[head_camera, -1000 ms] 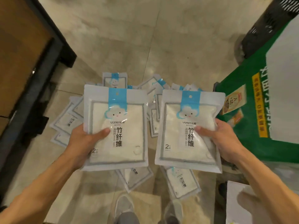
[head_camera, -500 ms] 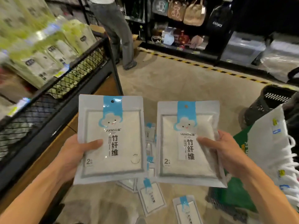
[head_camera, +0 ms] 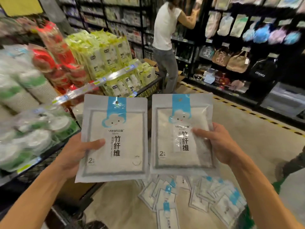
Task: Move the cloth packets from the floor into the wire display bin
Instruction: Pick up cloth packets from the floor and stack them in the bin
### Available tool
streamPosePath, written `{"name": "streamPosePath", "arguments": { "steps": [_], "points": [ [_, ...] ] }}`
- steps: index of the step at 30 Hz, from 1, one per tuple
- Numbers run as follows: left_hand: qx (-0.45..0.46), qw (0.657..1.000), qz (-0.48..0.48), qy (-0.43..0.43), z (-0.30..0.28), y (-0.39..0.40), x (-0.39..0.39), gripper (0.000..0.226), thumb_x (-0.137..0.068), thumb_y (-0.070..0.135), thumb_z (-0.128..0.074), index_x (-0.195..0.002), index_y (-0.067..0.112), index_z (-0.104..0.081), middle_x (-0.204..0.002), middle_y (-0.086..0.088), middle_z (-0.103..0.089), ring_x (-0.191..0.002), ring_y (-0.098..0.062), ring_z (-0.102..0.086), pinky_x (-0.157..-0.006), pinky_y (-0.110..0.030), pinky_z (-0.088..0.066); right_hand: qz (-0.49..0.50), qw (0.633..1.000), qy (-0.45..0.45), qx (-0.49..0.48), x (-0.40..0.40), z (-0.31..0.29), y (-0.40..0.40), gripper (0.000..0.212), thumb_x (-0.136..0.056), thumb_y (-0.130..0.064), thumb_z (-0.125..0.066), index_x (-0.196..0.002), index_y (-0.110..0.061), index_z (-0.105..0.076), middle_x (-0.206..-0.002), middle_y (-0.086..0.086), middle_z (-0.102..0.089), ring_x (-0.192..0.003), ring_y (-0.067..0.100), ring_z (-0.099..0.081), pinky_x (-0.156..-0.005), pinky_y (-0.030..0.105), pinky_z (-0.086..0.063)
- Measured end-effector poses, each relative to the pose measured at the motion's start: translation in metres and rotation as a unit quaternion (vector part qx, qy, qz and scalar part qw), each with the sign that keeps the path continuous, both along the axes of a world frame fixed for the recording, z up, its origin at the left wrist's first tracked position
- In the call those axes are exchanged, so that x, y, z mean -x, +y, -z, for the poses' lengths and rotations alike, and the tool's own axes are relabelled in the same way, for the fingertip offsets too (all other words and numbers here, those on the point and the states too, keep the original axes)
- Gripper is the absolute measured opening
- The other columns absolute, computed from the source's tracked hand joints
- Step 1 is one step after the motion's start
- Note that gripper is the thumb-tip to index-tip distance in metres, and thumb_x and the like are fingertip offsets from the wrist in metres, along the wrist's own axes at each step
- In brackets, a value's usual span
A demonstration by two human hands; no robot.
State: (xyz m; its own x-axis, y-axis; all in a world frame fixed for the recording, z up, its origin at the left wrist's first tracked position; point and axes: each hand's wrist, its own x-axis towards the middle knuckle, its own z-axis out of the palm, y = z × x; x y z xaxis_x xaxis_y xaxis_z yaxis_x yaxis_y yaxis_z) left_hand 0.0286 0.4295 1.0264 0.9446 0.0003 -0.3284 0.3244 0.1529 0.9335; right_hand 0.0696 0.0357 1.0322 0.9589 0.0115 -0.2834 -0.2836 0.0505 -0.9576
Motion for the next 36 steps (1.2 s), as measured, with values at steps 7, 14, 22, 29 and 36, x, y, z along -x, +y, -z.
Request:
{"name": "streamPosePath", "arguments": {
  "steps": [7,14,22,29,36],
  "points": [
    [0.000,0.992,-0.122,-0.034,-0.029,0.021,0.097,0.106,-0.029,0.027,-0.105,-0.125,0.006,-0.065,-0.117,-0.023,-0.073,-0.101,-0.043,-0.073,-0.071,-0.049,-0.064,-0.117,0.992,-0.022,-0.044,0.014,-0.032,0.039,0.018,-0.091,0.000,-0.067,-0.109,0.000,-0.068,-0.098,0.020,-0.079,-0.081,0.031,-0.079,-0.065,0.037,-0.066],
    [-0.018,0.965,-0.259,-0.043,-0.031,0.030,0.223,0.100,-0.034,0.026,-0.104,-0.124,0.004,-0.065,-0.116,-0.025,-0.073,-0.099,-0.042,-0.073,-0.073,-0.051,-0.064,-0.230,0.971,-0.024,-0.060,0.046,-0.036,0.084,0.019,-0.089,-0.002,-0.069,-0.108,0.000,-0.070,-0.096,0.019,-0.079,-0.080,0.029,-0.079,-0.064,0.035,-0.065],
    [-0.021,0.924,-0.377,-0.050,-0.038,0.042,0.354,0.108,-0.033,0.032,-0.105,-0.129,0.005,-0.063,-0.118,-0.022,-0.073,-0.106,-0.043,-0.071,-0.087,-0.058,-0.058,-0.355,0.932,-0.044,-0.054,0.101,-0.046,0.167,0.014,-0.093,0.001,-0.066,-0.106,0.001,-0.071,-0.090,0.015,-0.080,-0.076,0.026,-0.078,-0.061,0.031,-0.063],
    [-0.030,0.890,-0.450,-0.074,-0.042,0.090,0.461,0.078,-0.061,0.022,-0.096,-0.129,0.003,-0.063,-0.120,-0.023,-0.072,-0.106,-0.042,-0.072,-0.081,-0.056,-0.061,-0.433,0.898,-0.054,-0.053,0.169,-0.057,0.259,0.023,-0.090,-0.003,-0.069,-0.112,0.005,-0.070,-0.098,0.023,-0.078,-0.081,0.031,-0.078,-0.072,0.042,-0.066],
    [-0.036,0.871,-0.487,-0.061,-0.031,0.148,0.562,0.075,-0.059,0.023,-0.096,-0.125,0.003,-0.066,-0.114,-0.020,-0.075,-0.103,-0.042,-0.073,-0.077,-0.050,-0.063,-0.465,0.883,-0.048,-0.036,0.252,-0.050,0.348,0.018,-0.094,-0.006,-0.069,-0.111,-0.001,-0.069,-0.098,0.017,-0.080,-0.089,0.034,-0.078,-0.063,0.034,-0.063]
  ]
}}
